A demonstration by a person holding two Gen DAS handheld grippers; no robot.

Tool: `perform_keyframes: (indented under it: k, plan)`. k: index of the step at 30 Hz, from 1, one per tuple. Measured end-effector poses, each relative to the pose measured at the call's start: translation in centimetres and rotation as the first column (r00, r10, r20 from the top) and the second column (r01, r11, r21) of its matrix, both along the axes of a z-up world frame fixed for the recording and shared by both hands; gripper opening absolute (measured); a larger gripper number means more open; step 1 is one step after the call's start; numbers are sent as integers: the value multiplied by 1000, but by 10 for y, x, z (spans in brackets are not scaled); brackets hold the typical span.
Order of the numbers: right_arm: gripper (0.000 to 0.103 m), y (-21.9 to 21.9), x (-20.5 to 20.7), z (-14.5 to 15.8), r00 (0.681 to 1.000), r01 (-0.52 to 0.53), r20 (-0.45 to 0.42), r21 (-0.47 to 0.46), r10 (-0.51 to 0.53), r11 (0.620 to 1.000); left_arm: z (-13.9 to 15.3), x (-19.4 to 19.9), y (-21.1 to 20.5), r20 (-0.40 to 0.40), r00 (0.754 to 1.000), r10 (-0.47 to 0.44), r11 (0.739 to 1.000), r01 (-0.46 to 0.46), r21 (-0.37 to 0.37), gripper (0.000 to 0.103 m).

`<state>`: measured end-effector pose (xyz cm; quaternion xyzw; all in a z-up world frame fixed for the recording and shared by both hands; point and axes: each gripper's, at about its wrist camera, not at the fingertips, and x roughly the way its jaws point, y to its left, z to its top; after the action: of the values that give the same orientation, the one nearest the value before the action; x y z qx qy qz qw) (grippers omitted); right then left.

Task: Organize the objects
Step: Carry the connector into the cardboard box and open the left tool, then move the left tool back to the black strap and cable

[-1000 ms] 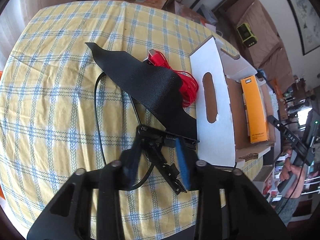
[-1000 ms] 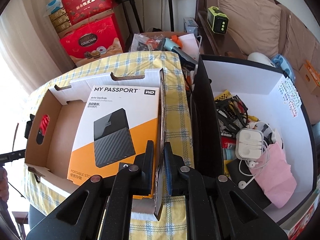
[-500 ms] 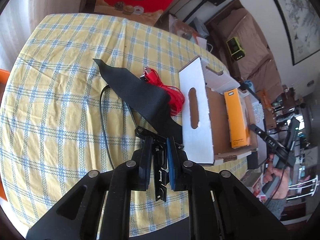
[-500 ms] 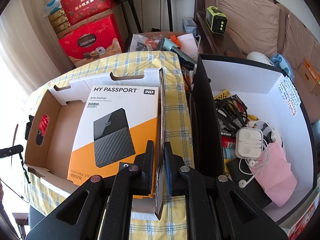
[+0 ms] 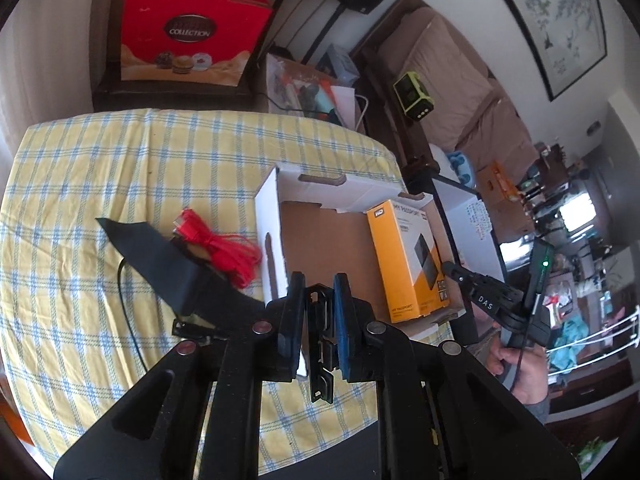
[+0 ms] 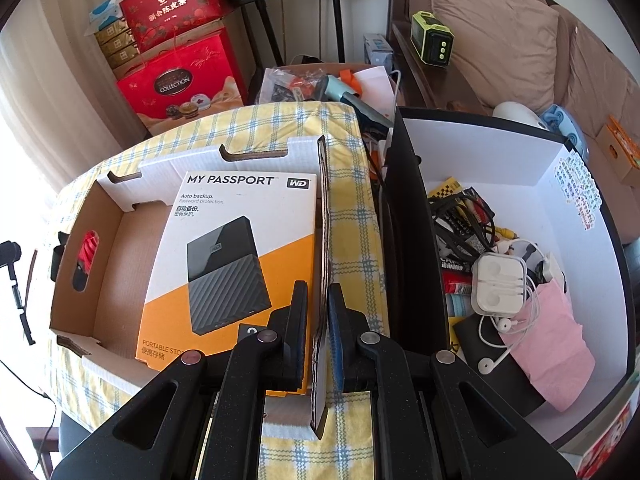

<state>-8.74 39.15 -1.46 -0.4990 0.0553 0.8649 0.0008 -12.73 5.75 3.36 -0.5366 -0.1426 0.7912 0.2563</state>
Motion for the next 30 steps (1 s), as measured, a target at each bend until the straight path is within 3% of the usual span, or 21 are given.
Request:
perform_keyframes:
  k: [7, 14, 17, 19, 26, 30]
  plan:
    - [11, 0, 0, 0, 1000, -2, 0, 2, 2, 1000, -4, -18, 48, -1, 998, -66, 995, 66, -74, 13]
    - [11, 0, 0, 0, 1000, 1, 0, -2, -1, 1000, -25, -32, 78, 29, 995, -96, 971, 100, -217, 14]
    - [11, 0, 0, 0, 1000, 1, 0, -2, -1, 1000, -31, -31, 75, 24, 997, -72, 965, 76, -252, 31]
    - [11, 0, 0, 0, 1000, 0, -1, -2, 0, 1000, -30, -30, 68, 14, 998, -57, 970, 59, -238, 45]
    - [11, 0, 0, 0, 1000, 3, -1, -6, -3, 1000, -12, -11, 27, -63, 998, -3, 976, -11, -218, 65]
    - [11, 0, 0, 0, 1000, 3, -1, -7, -3, 1000, -17, 0, -5, -48, 998, 45, 978, -54, -201, 68]
